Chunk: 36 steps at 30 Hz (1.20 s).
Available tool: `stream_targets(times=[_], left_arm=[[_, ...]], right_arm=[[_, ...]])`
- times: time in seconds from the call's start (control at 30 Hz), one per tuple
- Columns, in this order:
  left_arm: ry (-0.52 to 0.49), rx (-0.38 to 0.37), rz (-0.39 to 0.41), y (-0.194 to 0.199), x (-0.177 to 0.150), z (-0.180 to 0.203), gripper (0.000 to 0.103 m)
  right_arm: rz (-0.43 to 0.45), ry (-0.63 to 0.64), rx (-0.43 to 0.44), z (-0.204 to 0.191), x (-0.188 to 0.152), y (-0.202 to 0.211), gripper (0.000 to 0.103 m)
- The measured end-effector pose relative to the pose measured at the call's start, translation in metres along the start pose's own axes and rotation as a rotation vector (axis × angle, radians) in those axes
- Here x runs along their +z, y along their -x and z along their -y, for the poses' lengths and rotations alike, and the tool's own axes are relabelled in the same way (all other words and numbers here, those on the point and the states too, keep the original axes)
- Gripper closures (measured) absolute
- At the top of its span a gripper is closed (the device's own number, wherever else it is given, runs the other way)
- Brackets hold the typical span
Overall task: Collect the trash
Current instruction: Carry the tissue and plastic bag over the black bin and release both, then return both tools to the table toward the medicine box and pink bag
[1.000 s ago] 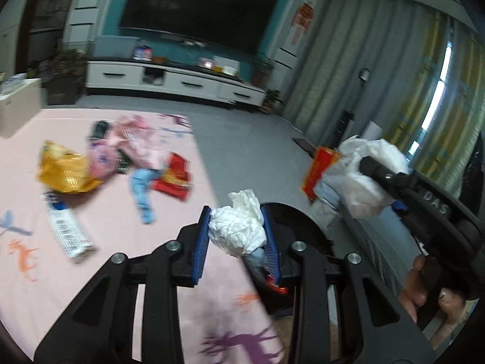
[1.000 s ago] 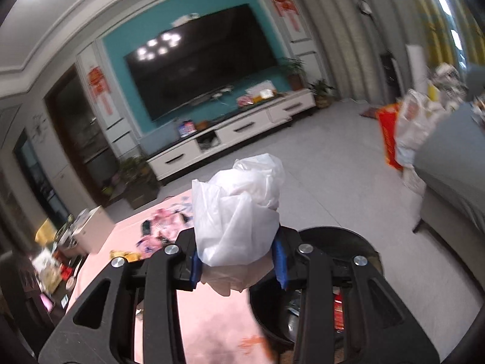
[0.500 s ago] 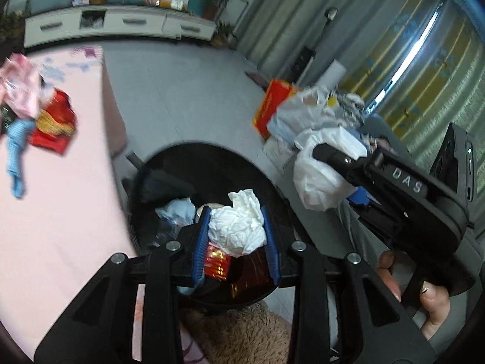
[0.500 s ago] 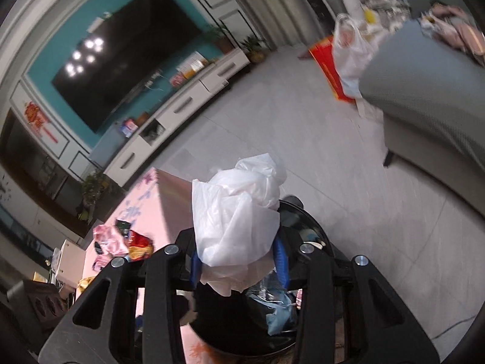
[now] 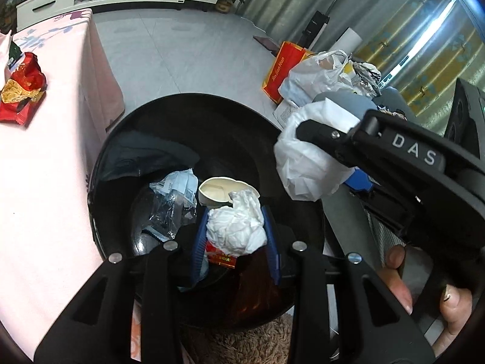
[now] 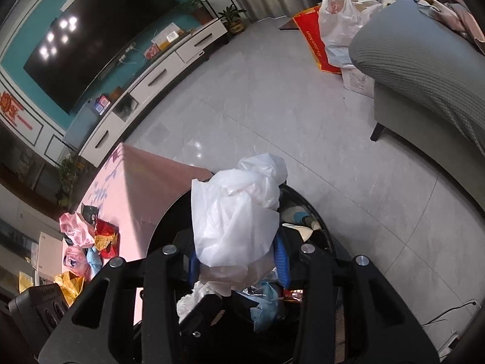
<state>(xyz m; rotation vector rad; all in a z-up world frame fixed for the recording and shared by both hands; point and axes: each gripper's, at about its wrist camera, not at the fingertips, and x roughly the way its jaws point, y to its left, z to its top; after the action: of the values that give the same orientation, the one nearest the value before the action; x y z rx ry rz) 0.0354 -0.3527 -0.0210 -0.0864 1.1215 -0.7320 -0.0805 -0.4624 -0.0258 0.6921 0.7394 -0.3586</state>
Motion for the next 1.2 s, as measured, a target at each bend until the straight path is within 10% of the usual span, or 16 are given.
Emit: stream_targets(times=[0.63, 1.2], left_arm=[[0.071, 0.084, 0.220, 0.103, -0.014, -0.030, 0.005], [0.346, 0.501, 0.436, 0.252, -0.063, -0.195, 0.003]], right_arm=[[0.058, 0.073, -0.025, -0.028, -0.003, 0.016, 0.008], [0.240, 0.411, 0.018, -0.129, -0.051, 0.033, 0.003]])
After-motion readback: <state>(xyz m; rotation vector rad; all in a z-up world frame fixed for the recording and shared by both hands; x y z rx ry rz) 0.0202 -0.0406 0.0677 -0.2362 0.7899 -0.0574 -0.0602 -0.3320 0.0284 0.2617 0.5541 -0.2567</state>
